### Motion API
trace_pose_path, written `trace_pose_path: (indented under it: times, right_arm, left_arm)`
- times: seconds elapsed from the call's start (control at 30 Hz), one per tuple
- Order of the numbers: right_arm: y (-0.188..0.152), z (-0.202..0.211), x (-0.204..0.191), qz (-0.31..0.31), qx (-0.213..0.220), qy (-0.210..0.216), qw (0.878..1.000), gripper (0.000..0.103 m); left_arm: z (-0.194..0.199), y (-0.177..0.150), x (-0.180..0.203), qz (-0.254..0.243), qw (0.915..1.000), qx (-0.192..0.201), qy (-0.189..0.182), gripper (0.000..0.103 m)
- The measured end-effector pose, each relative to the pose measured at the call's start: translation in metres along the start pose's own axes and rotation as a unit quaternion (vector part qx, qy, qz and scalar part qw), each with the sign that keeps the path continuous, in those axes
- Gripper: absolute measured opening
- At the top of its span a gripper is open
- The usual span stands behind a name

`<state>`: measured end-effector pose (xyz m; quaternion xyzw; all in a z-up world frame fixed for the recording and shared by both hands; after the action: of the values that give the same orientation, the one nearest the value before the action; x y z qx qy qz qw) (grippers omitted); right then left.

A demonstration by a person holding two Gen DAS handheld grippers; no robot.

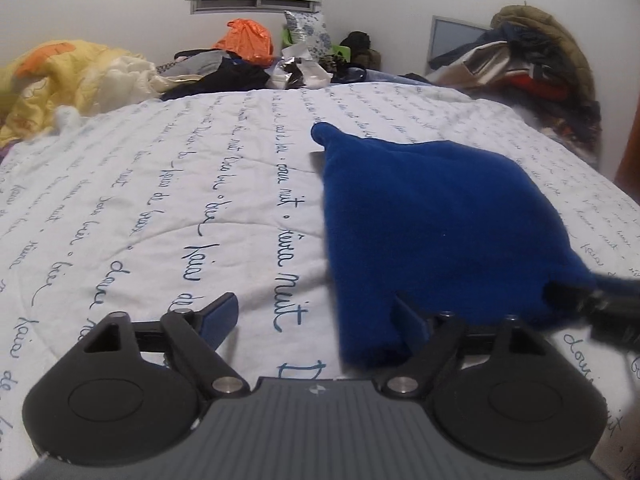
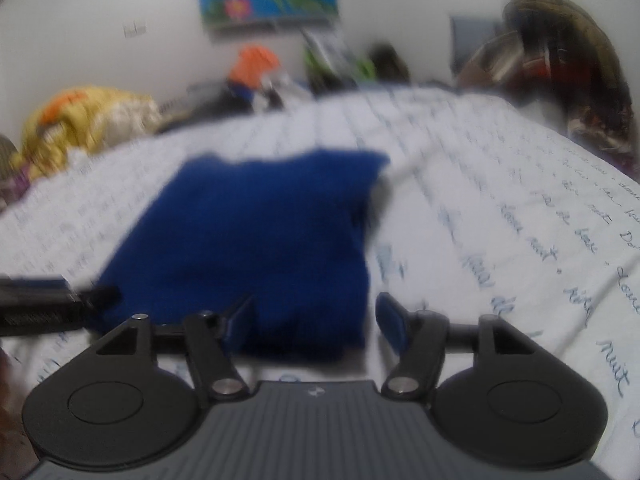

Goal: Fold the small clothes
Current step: 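Lay the folded sweater flat and open both grippers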

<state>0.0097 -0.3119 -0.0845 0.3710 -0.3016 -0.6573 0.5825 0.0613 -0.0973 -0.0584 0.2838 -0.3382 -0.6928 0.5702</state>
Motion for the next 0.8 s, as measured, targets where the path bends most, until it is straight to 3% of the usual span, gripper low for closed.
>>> trace_pose_path:
  times: [0.2,0.43,0.6,0.8]
  right_arm:
    - [-0.012,-0.002,0.004,-0.013,-0.009,-0.016,1.000,0.089]
    - [-0.021,0.004,0.000,-0.011,-0.016,-0.030,0.999,0.093]
    - [-0.027,0.006,-0.010,0.024,-0.029,-0.045,0.998,0.100]
    - [-0.028,0.003,-0.012,0.027,-0.035,-0.038,0.998,0.103]
  left_arm:
    - [0.004,-0.005,-0.003,-0.001,0.9999,0.000,0.013,0.093]
    - [0.007,-0.015,-0.008,0.013,0.9998,-0.002,0.013,0.098]
    - [0.014,-0.025,-0.006,-0.012,0.9999,-0.008,0.003,0.100]
    - [0.016,-0.031,-0.011,-0.007,0.9998,-0.017,0.004,0.102]
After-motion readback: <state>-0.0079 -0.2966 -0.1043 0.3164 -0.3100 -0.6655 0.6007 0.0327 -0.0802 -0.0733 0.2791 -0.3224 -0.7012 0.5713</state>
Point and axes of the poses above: each gripper's, at about its wrist camera, not at the fingertips, and z roughly against the way its jaws point, x to its right, y to its top, the point moved 6 cm from there along -z, roughly the way its jaws point, and after that the axes turned 2 degrees about y, right-handed, at the moved point
